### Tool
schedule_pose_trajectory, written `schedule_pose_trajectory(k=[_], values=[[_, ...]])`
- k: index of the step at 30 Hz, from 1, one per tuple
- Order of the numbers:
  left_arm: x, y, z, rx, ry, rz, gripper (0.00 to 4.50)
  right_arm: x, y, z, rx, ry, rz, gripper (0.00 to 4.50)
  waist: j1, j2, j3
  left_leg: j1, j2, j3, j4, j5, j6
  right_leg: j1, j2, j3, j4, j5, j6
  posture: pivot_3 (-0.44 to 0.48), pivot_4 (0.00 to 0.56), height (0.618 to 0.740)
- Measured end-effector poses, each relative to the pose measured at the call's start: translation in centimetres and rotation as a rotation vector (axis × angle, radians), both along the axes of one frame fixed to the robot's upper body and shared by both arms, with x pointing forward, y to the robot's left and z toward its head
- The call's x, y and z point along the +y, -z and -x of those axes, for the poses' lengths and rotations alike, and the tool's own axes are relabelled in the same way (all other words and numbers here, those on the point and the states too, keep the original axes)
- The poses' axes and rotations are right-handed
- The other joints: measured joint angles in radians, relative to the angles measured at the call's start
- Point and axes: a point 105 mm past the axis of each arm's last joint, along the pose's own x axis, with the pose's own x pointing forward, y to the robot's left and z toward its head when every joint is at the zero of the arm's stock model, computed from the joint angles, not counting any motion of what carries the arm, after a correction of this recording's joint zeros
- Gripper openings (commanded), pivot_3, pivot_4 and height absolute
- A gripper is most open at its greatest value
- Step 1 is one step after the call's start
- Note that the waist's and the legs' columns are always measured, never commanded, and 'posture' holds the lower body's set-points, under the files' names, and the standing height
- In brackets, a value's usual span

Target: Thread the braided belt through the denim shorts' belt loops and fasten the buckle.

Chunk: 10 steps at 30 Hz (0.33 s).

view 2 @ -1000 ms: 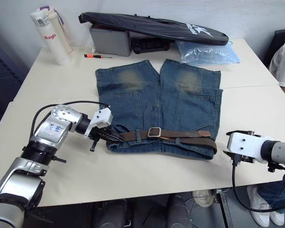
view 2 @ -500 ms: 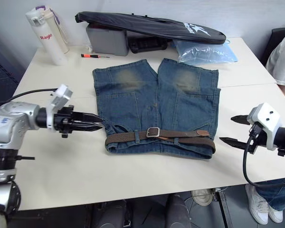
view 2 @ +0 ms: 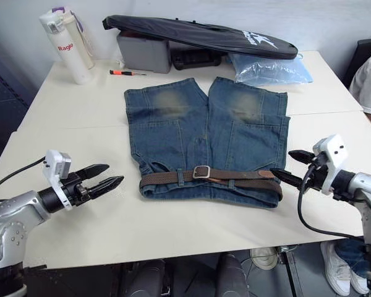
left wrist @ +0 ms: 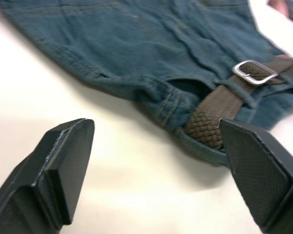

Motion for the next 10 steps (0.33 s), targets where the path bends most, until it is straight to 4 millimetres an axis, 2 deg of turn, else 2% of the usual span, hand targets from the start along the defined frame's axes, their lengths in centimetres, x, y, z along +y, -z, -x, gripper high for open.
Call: schedule_pose_trajectory(k=[3, 5, 7, 8, 10], values=[[-0.4, 1.6, 0.5, 0.004, -0.038, 0.009, 4.44, 0.6, 0.8, -0.1, 0.001, 0.023, -0.011, 4.5, -0.001, 0.001, 0.0, -0.004, -0.003, -0.007, -0.004, -0.001, 0.001, 0.005, -0.004, -0.006, -0.003, 0.0, 0.0, 0.0, 0.15, 0.74], [-1.1, 2.4, 0.7, 0.019, -0.037, 0.026, 4.44, 1.0, 2.0, 0.2, 0.026, 0.027, -0.007, 4.5, -0.018, 0.002, 0.001, -0.003, -0.019, -0.038, -0.015, 0.007, 0.009, 0.027, -0.022, -0.038, -0.008, -0.004, 0.005, 0.0, 0.15, 0.74], [-1.1, 2.4, 0.5, 0.005, -0.048, 0.019, 4.44, 1.3, 2.1, 0.1, 0.024, 0.026, -0.009, 4.5, -0.027, 0.004, 0.002, -0.005, -0.031, -0.061, -0.017, 0.015, 0.011, 0.033, -0.034, -0.059, -0.007, -0.006, 0.007, 0.0, 0.15, 0.74], [-1.0, 2.2, 0.4, -0.013, -0.06, 0.009, 4.44, 1.3, 2.3, 0.1, 0.024, 0.034, -0.014, 4.5, -0.03, 0.004, 0.002, -0.004, -0.042, -0.076, -0.022, 0.026, 0.007, 0.041, -0.045, -0.072, -0.008, -0.008, 0.011, 0.0, 0.15, 0.74], [-0.7, 2.3, 0.5, -0.028, -0.077, -0.008, 4.44, 1.4, 2.1, 0.0, 0.013, 0.043, -0.018, 4.5, -0.014, 0.006, 0.002, -0.003, -0.04, -0.071, -0.02, 0.027, 0.006, 0.041, -0.041, -0.064, -0.007, -0.009, 0.011, 0.0, 0.15, 0.74]])
